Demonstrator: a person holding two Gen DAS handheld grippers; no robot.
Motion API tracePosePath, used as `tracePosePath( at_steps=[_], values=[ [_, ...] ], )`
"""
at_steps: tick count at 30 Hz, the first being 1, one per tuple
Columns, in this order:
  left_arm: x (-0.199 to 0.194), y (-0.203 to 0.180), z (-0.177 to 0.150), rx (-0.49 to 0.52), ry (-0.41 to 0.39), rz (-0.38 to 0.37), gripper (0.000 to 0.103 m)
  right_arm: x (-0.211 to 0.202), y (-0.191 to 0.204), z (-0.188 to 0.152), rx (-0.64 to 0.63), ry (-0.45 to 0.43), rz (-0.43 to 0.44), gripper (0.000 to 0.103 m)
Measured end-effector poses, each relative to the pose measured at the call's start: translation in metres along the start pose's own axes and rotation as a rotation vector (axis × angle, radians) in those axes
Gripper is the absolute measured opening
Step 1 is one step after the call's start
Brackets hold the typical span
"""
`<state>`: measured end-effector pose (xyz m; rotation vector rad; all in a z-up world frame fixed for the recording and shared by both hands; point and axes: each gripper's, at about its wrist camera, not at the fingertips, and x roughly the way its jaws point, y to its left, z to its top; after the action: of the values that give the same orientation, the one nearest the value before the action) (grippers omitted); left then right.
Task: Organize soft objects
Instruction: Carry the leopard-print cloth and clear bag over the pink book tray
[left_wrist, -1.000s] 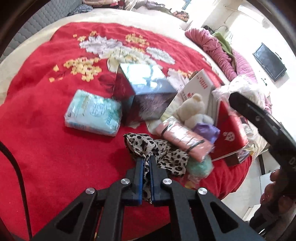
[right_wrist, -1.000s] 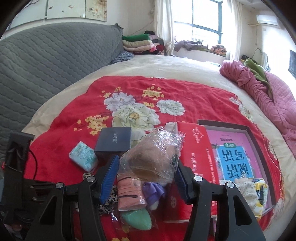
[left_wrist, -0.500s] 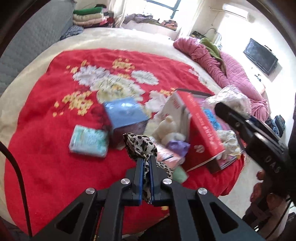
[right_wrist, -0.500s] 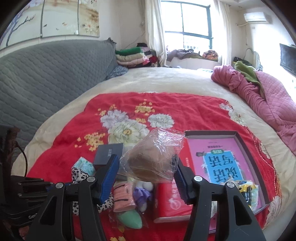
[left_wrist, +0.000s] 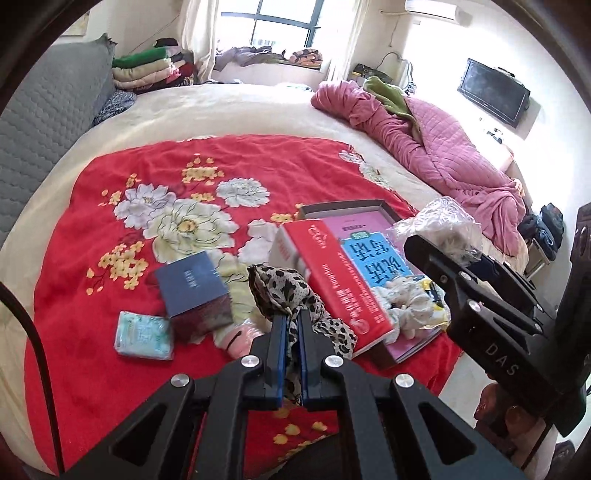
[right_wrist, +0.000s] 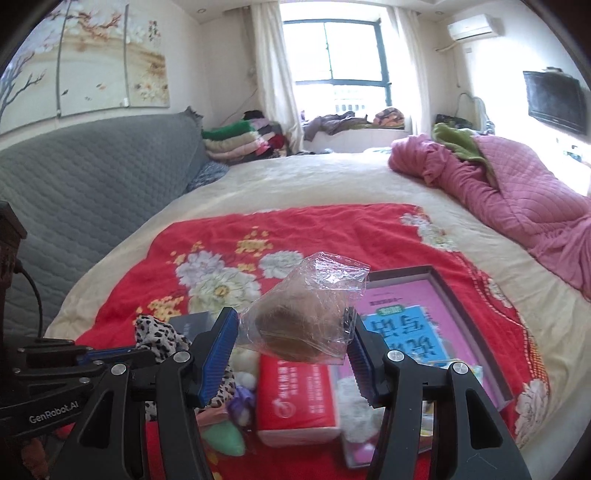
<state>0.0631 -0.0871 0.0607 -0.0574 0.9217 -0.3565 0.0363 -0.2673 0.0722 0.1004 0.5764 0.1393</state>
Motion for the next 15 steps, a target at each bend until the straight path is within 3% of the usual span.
tracePosePath(
  at_steps=[15],
  values=[
    [0.015, -0.057, 0.004, 0.089, 0.023, -0.008, 0.006, -0.029, -0.069, -0.005, 0.086, -0.048, -0.105, 0.059]
  ],
)
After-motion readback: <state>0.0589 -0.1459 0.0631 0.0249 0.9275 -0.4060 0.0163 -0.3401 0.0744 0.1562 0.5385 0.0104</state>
